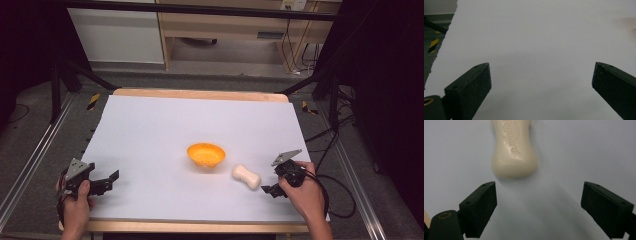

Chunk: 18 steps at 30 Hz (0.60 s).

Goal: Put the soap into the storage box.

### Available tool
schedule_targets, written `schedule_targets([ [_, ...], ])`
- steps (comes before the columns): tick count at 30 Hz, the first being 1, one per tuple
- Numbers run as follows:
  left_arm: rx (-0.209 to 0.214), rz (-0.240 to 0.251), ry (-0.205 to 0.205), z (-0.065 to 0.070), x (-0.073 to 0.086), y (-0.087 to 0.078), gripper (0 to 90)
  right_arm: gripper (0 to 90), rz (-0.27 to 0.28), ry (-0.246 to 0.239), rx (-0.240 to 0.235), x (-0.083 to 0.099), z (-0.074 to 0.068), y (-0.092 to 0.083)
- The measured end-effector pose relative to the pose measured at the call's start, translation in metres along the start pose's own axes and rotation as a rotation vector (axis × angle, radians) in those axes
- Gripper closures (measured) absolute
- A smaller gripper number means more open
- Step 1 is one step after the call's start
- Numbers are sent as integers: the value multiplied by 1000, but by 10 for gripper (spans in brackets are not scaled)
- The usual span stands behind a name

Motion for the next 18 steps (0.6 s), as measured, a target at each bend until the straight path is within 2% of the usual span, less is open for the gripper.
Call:
schedule_targets([
  [18, 1, -6, 3, 0, 0, 1, 18, 145, -25, -36, -29, -30, -19, 17],
])
Point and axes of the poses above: each handheld gripper's, and its own axes: y roughly forward along the jaws, x roughly out of its underside, z roughly to its right, the point moved 6 cm from there along y, roughly forward along the jaws, and after that the axes turned 5 degrees about x, right-handed, at the moved point
